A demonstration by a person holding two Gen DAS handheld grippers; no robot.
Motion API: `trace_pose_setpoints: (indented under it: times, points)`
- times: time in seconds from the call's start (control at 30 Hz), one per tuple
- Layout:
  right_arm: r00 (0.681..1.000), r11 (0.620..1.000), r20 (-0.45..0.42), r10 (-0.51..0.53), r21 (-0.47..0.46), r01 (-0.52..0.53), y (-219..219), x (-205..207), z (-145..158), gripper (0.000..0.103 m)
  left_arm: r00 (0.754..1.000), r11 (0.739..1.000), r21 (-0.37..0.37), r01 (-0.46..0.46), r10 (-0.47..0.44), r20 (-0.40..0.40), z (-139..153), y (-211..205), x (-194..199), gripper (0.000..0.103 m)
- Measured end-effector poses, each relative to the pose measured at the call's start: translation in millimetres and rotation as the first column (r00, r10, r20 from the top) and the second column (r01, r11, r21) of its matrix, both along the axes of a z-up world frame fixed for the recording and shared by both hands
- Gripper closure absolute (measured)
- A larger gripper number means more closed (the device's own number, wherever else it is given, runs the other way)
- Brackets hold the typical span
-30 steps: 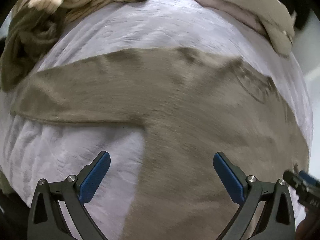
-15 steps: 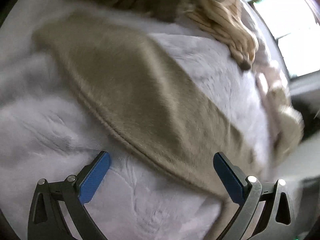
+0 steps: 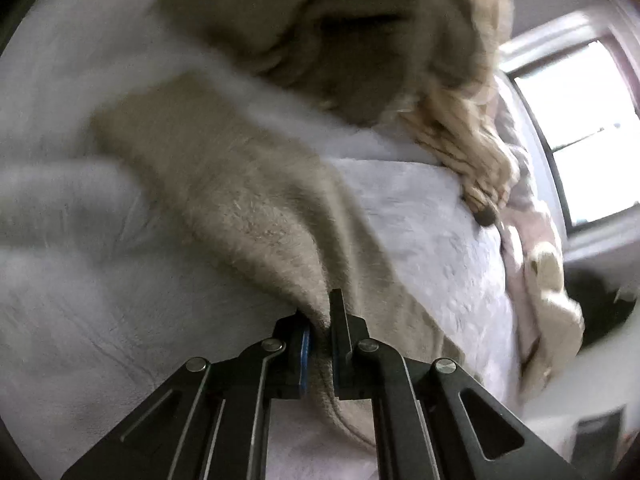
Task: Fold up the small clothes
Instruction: 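Grasp the sweater's side edge with the left gripper and lift it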
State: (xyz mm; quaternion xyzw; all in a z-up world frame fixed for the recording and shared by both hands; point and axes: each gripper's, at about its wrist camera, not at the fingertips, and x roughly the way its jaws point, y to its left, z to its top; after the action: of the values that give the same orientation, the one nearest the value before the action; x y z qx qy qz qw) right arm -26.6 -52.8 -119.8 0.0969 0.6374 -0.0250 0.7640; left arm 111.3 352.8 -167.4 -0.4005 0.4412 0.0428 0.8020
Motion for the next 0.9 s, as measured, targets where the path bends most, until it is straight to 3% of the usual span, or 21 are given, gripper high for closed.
trace_pose_setpoints:
  times: [0.17, 0.27, 0.37, 0.53, 0.63, 0.73, 0.77, 0.83, 0.87, 0.9]
  points:
    - [1.0, 1.0, 0.024, -0.012, 0.015, 0.012, -9.3, -10.3, 4.6, 0.0, 0.972, 0.976, 0.127, 0.179, -0.195, 0.133, 58.5, -55.2, 4.6, 0.094]
    - [0.998, 0.999, 0.043, -0.042, 0.027, 0.04, -22.4, -16.0, 7.4, 0.0, 0.922, 0.938, 0.184, 0.293, -0.328, 0.206, 94.7, -108.4, 5.8, 0.094]
    - [0.995, 0.996, 0.065, -0.079, 0.038, 0.077, -39.0, -22.5, 12.9, 0.0, 0.846, 0.884, 0.202, 0.422, -0.464, 0.262, 121.4, -176.5, 4.4, 0.094]
    - [0.981, 0.985, 0.094, -0.17, 0.052, 0.165, -78.5, -38.8, 20.2, 0.0, 0.702, 0.743, 0.246, 0.623, -0.669, 0.243, 125.9, -311.8, -4.2, 0.094]
    - [0.964, 0.969, 0.101, -0.244, 0.059, 0.239, -110.6, -53.1, 21.8, 0.0, 0.611, 0.634, 0.257, 0.729, -0.773, 0.171, 104.5, -386.4, -21.0, 0.094]
    - [0.94, 0.944, 0.095, -0.329, 0.074, 0.323, -143.4, -70.4, 19.0, 0.0, 0.558, 0.549, 0.301, 0.78, -0.827, 0.063, 79.1, -432.4, -41.3, 0.094]
    - [0.933, 0.936, 0.092, -0.349, 0.076, 0.343, -152.8, -76.0, 17.9, 0.0, 0.557, 0.538, 0.314, 0.782, -0.83, 0.034, 71.4, -437.7, -45.9, 0.094]
    - [0.919, 0.922, 0.082, -0.386, 0.065, 0.382, -170.8, -86.2, 12.7, 0.0, 0.546, 0.504, 0.34, 0.794, -0.837, -0.035, 57.8, -446.9, -55.0, 0.081]
    - [0.914, 0.917, 0.077, -0.399, 0.06, 0.395, -178.0, -91.2, 10.0, 0.0, 0.539, 0.489, 0.342, 0.803, -0.84, -0.065, 52.9, -447.7, -56.5, 0.058]
    - [0.909, 0.912, 0.071, -0.41, 0.053, 0.407, -185.3, -95.1, 6.1, 0.0, 0.547, 0.489, 0.355, 0.797, -0.834, -0.08, 50.8, -441.6, -63.3, 0.039]
